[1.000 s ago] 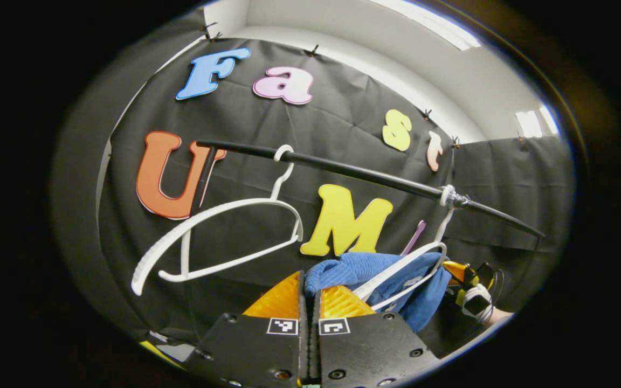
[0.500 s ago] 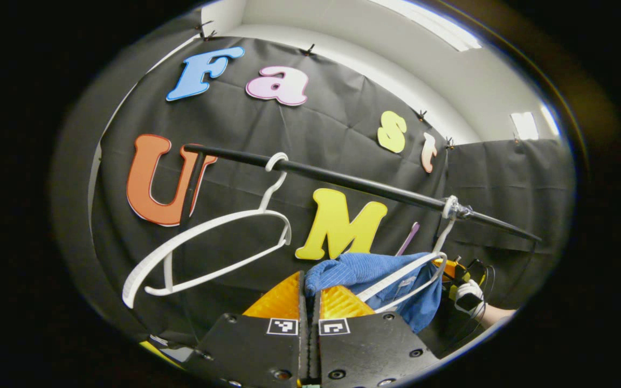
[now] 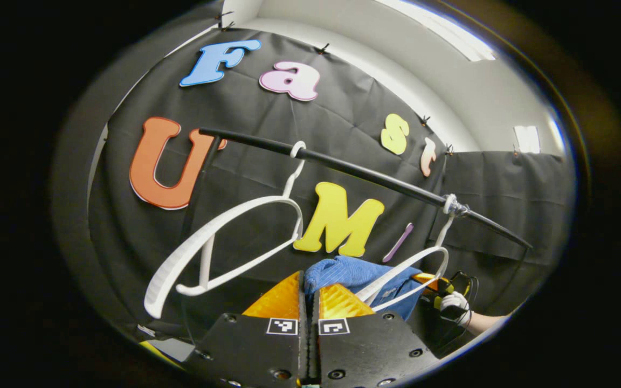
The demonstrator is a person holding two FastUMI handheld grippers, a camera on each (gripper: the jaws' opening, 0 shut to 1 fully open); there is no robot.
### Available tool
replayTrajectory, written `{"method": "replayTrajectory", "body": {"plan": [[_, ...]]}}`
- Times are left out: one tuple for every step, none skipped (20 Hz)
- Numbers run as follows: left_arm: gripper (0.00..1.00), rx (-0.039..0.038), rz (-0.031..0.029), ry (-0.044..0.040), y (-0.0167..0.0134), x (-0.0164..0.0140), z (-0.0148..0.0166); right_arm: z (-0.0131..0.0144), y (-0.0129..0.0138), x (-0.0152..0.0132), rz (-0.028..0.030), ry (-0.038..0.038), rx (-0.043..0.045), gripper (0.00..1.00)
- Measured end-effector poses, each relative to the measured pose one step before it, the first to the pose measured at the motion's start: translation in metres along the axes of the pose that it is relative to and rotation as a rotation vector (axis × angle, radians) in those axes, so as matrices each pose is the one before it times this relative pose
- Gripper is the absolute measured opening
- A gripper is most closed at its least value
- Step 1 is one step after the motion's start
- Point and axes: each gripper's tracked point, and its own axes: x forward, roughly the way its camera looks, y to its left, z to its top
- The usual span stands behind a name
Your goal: Grasp the clothes on the hanger with both hands and then place them into the laundry hamper below.
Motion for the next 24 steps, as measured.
{"method": "replayTrajectory", "body": {"plan": [[0.0,0.01281,0.01981,0.00806,0.00627,-0.00437,-0.00605,-0.00446,-0.00381,-0.00176,-0.01654,-0.00162,-0.00483,0.03],[0.04,0.01542,0.02445,0.00951,0.00375,-0.00359,-0.00558,-0.00498,-0.00627,-0.00113,-0.02427,0.00428,-0.00575,0.02],[0.0,0.01988,0.01943,0.00464,0.00184,-0.00428,-0.00516,-0.00473,-0.00513,-0.00269,-0.0218,-0.0003,-0.01196,0.03],[0.04,0.02257,0.02495,0.00742,-0.00055,-0.00427,-0.00705,-0.00461,-0.00352,-0.00288,-0.01938,-0.00134,-0.01706,0.03],[0.04,0.0139,0.02625,0.00819,0.00237,-0.00531,-0.00569,-0.00477,-0.00163,-0.00476,-0.01678,0.00094,-0.0144,0.03],[0.05,0.00338,0.02933,0.00972,0.00447,-0.00413,-0.00568,-0.00495,-0.00315,-0.00289,-0.01565,-0.00198,-0.00921,0.03],[0.04,-0.00277,0.02879,0.0067,0.00486,-0.00492,-0.00589,-0.00494,-0.00475,-0.00316,-0.01795,-0.00169,-0.00901,0.04],[0.04,-0.00458,0.02525,0.01242,0.00186,-0.0038,-0.00731,-0.00619,-0.00581,-0.00176,-0.02186,0.00183,-0.01033,0.04],[0.04,0.00561,0.02903,0.00822,0.00237,-0.00427,-0.00755,-0.00676,-0.00648,-0.00349,-0.02789,-0.00007,-0.01749,0.03],[0.04,0.01087,0.02338,0.01038,0.00123,-0.00276,-0.00717,-0.00697,-0.00613,-0.00337,-0.02475,0.00171,-0.01563,0.04],[0.04,0.01035,0.02525,0.01391,0.0011,-0.00512,-0.00792,-0.00753,-0.00572,-0.00525,-0.02446,0.00072,-0.0193,0.04],[0.0,0.00641,0.02384,0.01445,0.00098,-0.00562,-0.00736,-0.0062,-0.0039,-0.00552,-0.02317,-0.00523,-0.0167,0.04],[0.04,0.00287,0.02078,0.00454,-0.00047,-0.00635,-0.00571,-0.00706,-0.00154,-0.00575,-0.01995,-0.00327,-0.01477,0.04],[0.0,0.00216,0.01662,0.00381,-0.00099,-0.00867,-0.00605,-0.00838,-0.00057,-0.0075,-0.01634,0.00098,-0.02037,0.03],[0.0,0.00374,0.00943,-0.00224,-0.00211,-0.00474,-0.00275,-0.00783,-0.00079,-0.0072,-0.02003,-0.00425,-0.02727,0.03],[0.0,0.00103,0.00399,-0.0008,-0.00332,-0.00614,-0.00341,-0.00614,-0.00005,-0.00515,-0.02387,-0.00709,-0.02876,0.04],[0.04,0.01215,0.00711,0.00597,-0.00287,-0.00758,-0.00384,-0.01242,-0.00156,-0.00065,-0.01957,-0.00673,-0.02795,0.04],[0.0,0.0187,0.00794,0.00156,-0.00315,-0.01061,-0.00281,-0.00751,0.00305,-0.00791,-0.01548,-0.00417,-0.03155,0.04],[0.0,0.01574,0.00451,-0.00225,-0.00412,-0.00961,-0.00165,-0.00106,0.00453,-0.01649,-0.02544,-0.0061,-0.04054,0.04],[0.0,0.0123,0.00242,0.00192,-0.00459,-0.00839,-0.00015,-0.0075,0.0033,-0.00755,-0.02612,-0.00747,-0.0498,0.04],[0.04,0.01365,0.0055,-0.00055,-0.00543,-0.00595,0.00005,-0.00699,0.00715,-0.00513,-0.02501,-0.00705,-0.05189,0.04],[0.0,0.0152,-0.003,-0.00293,-0.00802,-0.00597,0.00096,-0.00615,0.0082,-0.00462,-0.0175,-0.01126,-0.05183,0.04],[0.0,0.01492,-0.00368,0.00027,-0.01053,-0.00442,0.00006,-0.00774,0.01169,-0.00425,-0.00933,-0.0005,-0.04456,0.04],[0.0,0.01335,-0.008,-0.00581,-0.01147,-0.00743,0.00097,-0.00985,0.01224,-0.00448,-0.0047,0.00536,-0.04122,0.04]]}}
